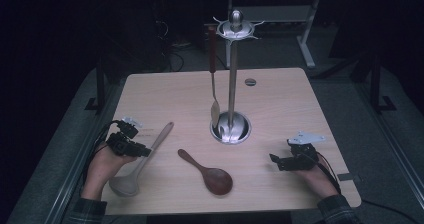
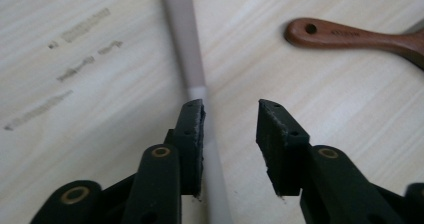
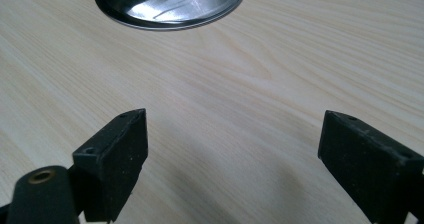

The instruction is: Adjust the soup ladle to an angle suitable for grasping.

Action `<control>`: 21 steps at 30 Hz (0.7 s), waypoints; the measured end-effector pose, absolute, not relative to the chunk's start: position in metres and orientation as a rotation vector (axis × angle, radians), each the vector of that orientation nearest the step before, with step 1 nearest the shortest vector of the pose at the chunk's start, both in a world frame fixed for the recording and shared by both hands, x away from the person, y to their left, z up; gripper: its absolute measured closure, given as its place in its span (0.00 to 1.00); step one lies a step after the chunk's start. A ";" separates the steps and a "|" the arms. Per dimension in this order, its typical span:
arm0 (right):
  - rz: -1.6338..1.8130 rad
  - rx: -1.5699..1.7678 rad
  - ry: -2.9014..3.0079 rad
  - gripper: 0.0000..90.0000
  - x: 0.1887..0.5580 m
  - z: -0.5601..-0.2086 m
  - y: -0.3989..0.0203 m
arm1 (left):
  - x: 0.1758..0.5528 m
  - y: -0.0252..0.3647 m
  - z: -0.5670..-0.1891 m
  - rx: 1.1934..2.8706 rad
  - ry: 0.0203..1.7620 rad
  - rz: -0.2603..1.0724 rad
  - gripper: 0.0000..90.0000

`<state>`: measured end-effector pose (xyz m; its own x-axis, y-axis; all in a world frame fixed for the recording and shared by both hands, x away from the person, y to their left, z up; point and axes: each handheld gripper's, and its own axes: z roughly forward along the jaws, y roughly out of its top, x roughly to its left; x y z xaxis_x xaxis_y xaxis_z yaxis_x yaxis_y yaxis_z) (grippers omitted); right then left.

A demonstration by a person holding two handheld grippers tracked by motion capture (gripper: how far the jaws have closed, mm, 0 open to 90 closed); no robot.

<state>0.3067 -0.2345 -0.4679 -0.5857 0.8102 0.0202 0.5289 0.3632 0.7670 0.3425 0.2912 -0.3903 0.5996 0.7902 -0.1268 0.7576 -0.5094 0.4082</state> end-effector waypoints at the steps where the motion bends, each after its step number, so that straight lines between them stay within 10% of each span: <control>1: 1.074 1.176 2.266 0.14 0.306 -0.468 -0.235 | 0.347 0.291 -0.389 2.413 1.242 0.111 0.69; 21: 1.037 1.211 2.233 0.14 0.291 -0.468 -0.249 | 0.384 0.276 -0.428 2.528 1.367 0.005 0.67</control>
